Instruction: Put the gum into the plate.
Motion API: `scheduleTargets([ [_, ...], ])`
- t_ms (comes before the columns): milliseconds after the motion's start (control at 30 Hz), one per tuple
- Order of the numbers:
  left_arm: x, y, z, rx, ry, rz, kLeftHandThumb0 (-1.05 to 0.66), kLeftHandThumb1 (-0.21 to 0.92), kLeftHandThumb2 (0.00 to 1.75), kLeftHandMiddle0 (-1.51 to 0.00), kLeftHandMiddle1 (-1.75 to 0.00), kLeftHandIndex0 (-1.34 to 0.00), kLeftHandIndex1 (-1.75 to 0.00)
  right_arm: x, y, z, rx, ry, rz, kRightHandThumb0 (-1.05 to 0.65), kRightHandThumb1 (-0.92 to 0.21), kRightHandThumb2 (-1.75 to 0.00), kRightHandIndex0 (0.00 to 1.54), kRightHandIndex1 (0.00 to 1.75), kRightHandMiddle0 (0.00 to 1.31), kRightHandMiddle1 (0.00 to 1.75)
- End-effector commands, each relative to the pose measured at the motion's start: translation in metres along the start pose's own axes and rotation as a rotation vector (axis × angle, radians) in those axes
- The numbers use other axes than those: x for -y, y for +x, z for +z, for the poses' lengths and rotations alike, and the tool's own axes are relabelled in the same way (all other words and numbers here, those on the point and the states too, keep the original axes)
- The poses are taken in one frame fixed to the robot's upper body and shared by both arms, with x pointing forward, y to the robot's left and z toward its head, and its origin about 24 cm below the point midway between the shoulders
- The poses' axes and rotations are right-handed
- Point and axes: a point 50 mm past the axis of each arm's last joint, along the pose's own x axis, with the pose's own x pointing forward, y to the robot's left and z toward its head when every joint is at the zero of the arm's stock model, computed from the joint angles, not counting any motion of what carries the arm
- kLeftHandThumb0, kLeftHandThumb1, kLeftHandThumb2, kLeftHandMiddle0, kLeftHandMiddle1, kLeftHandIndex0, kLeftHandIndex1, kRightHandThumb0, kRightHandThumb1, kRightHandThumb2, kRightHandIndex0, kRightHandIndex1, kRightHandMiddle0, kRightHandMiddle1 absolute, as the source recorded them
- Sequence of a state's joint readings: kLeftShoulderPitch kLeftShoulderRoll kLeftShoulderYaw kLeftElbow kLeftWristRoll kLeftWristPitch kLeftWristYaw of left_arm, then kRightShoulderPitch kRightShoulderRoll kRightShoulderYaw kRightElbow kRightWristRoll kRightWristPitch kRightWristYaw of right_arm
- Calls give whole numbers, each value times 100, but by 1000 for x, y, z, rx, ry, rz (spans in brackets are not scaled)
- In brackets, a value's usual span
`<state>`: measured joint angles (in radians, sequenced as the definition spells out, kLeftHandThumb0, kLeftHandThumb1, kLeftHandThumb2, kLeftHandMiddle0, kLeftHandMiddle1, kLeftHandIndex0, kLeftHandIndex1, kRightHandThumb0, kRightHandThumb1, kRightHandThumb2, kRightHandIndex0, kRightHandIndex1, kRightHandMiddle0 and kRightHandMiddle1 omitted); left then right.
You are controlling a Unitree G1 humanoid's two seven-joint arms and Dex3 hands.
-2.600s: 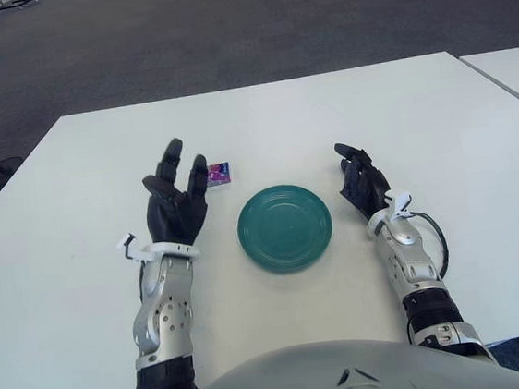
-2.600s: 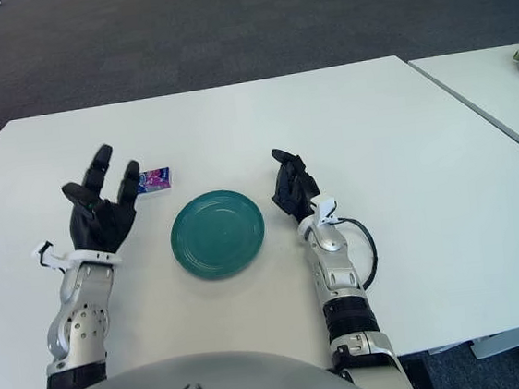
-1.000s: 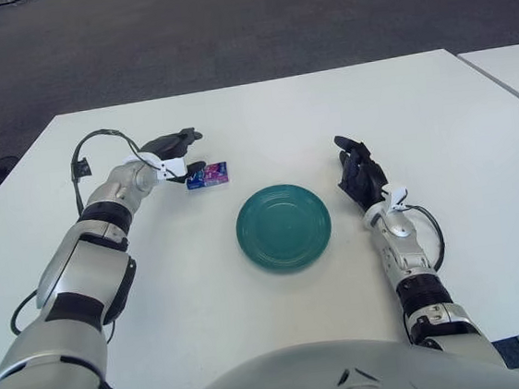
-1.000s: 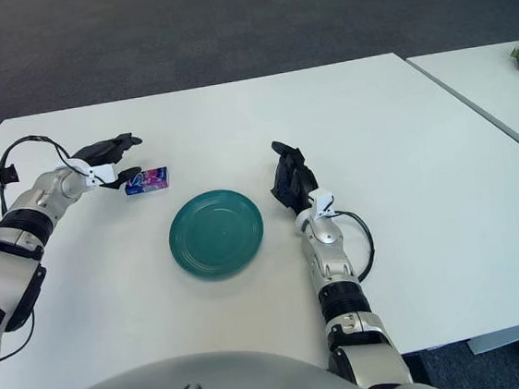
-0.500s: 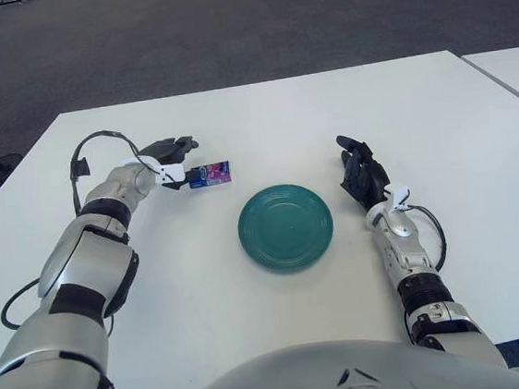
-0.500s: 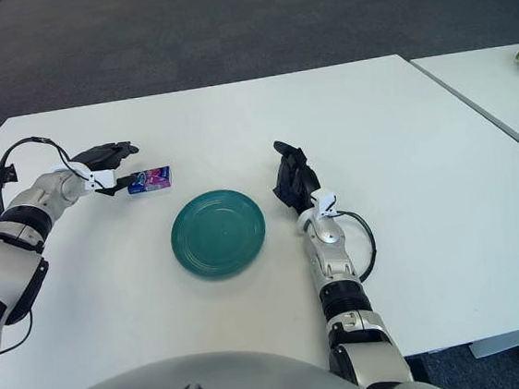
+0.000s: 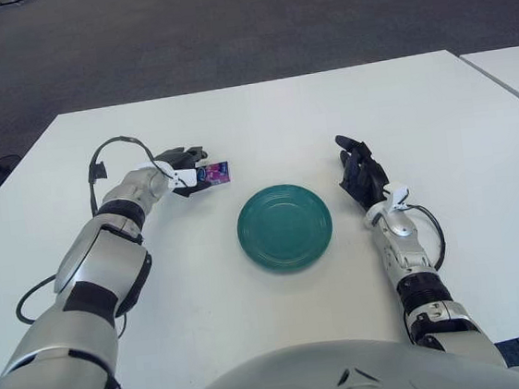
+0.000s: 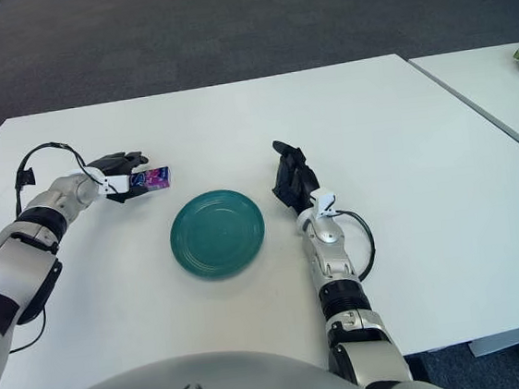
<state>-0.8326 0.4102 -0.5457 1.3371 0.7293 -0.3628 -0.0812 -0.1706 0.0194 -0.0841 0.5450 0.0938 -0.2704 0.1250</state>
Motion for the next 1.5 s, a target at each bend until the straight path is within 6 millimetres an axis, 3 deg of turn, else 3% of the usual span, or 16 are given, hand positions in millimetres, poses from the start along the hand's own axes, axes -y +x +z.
scheduleTargets([
  [0,11,0,-3,-29,7,-33,-105,92,53,0,0,0,-61,5,-19,-34,-167,34,-37,-88,-92,-93,4,0,0,8],
  [600,39,6,11,-47,23,-124,-105,92,55,0,0,0,-61,8,-15,-37,-175,31,-45,-88,-92,-93,4,0,0,7],
  [833,74,3,13,-44,117,-162,-103,92,43,0,0,0,-63,8,-14,-37,-171,30,-46,-87,-92,-93,4,0,0,7],
  [900,80,2,13,-38,153,-164,-97,92,29,-6,-22,0,-84,8,-14,-37,-171,30,-45,-86,-92,-93,4,0,0,7],
  [1000,85,-1,10,-40,180,-148,-80,88,19,-2,-97,-6,-126,9,-14,-38,-172,29,-44,-86,-92,-93,4,0,0,7],
  [1067,89,-2,9,-48,188,-129,-60,79,46,-7,-135,-24,-144,9,-14,-38,-173,30,-43,-86,-92,-94,4,0,0,6],
  [1133,93,-3,8,-65,169,-107,-25,54,90,-33,-151,-38,-162,10,-14,-38,-175,34,-41,-86,-92,-94,3,0,0,6],
  [1200,95,-2,10,-72,109,-75,-13,39,112,-48,-155,-46,-168,11,-14,-38,-176,37,-42,-87,-92,-94,3,0,0,5],
  [1300,95,-1,17,-71,14,-19,-4,24,132,-65,-155,-54,-173,12,-13,-38,-178,37,-44,-87,-92,-95,3,0,0,5],
  [1467,95,0,19,-78,-54,16,-1,14,146,-76,-156,-58,-174,14,-11,-38,-181,35,-48,-87,-92,-95,3,0,0,4],
])
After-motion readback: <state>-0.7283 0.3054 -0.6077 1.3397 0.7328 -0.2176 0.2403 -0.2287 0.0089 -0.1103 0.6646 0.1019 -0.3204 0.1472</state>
